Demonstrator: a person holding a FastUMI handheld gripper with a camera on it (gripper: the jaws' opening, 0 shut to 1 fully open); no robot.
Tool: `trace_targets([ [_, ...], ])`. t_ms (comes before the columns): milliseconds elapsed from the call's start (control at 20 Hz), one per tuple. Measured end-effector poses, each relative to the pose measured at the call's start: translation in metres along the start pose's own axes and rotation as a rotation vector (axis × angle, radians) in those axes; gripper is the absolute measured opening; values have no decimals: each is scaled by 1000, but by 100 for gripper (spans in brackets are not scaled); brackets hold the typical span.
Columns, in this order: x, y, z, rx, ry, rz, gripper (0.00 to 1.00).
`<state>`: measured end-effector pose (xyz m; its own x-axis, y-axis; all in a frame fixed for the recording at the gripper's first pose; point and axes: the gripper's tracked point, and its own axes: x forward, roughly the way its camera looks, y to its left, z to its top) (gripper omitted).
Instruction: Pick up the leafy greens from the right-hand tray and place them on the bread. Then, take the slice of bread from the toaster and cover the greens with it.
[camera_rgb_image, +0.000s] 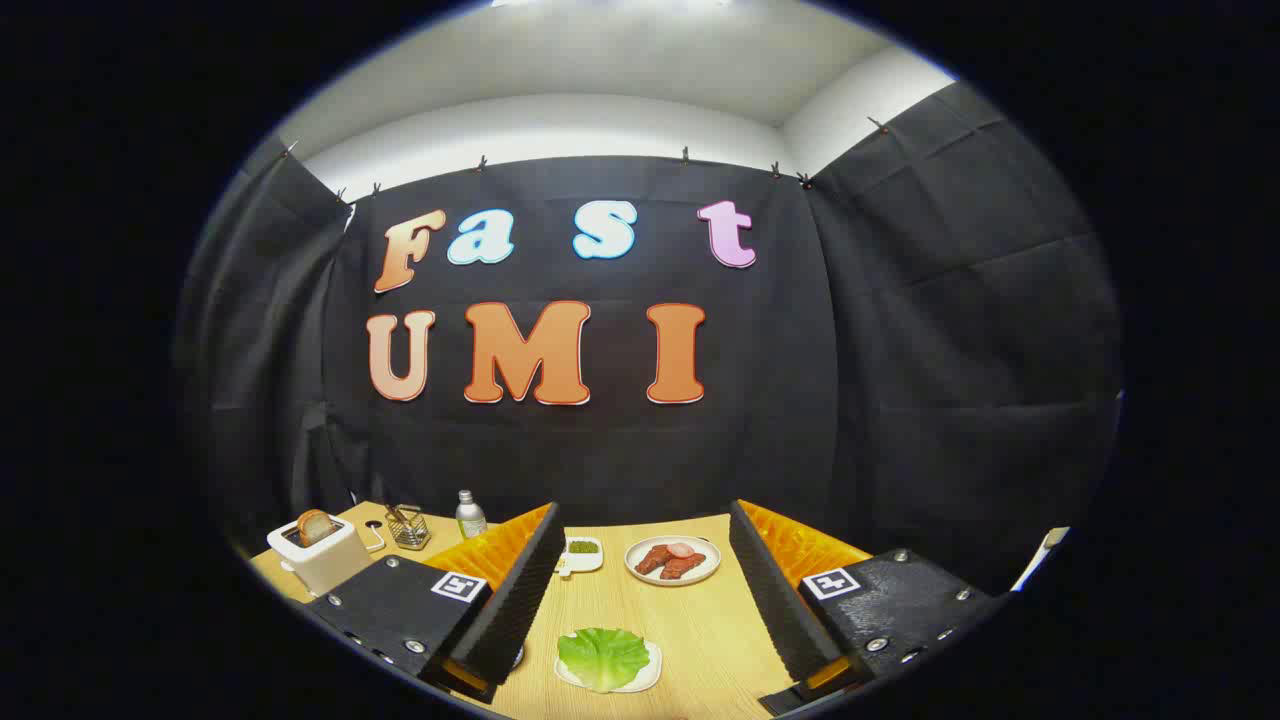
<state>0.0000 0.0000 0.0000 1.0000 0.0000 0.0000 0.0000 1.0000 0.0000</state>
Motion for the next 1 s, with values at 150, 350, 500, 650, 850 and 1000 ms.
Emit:
trace_targets([
  [150, -5, 10, -3, -16, 30, -7, 99],
  [350, -6, 36, -18, 21, 89, 51, 99],
  [500, -1, 39, -17, 18, 78, 67, 99],
  [650, 5, 41, -21, 2, 74, 81, 99],
  [850, 18, 42, -27, -2, 81, 89, 99],
  [1000, 24, 46, -30, -7, 87, 100, 99],
])
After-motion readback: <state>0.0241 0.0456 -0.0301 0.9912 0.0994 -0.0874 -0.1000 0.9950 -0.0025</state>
